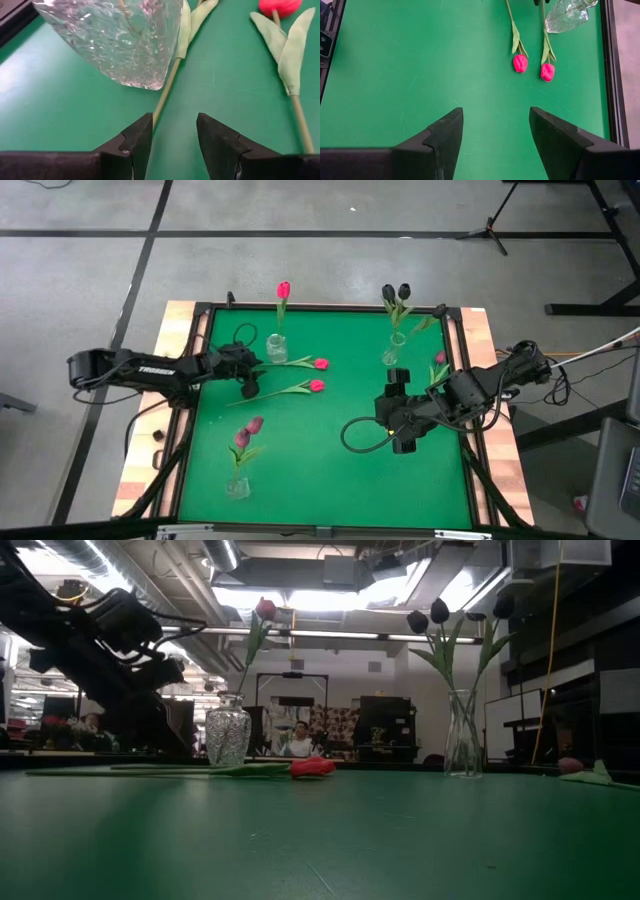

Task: Sort flowers into vase by color
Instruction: Put the top pink flower into the top left transparent vase

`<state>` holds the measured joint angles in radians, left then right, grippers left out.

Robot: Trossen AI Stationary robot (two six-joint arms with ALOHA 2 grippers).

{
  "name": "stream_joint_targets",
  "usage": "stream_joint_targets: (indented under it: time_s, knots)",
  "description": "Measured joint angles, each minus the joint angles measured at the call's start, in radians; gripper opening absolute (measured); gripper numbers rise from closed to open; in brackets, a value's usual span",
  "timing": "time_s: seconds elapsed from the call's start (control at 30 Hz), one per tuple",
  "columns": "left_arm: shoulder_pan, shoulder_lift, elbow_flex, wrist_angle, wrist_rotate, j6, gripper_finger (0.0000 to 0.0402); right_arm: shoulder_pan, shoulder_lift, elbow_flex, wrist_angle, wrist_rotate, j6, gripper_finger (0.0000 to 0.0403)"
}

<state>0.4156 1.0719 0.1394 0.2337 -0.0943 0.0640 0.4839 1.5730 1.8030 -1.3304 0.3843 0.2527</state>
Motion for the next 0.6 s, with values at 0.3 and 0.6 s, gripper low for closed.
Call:
stream_joint_targets:
  time_s: [0.3,0.6]
  knots:
    - [0.001,0.124,0.0,0.1,-0.031,0.052,0.0151,0.0,0.0,0.0,0.002,0.0,0.001,0.0227]
    - [0.001,0.133,0.055,0.101,-0.08,0.04,0.0151,0.0,0.0,0.0,0.002,0.0,0.002,0.0227]
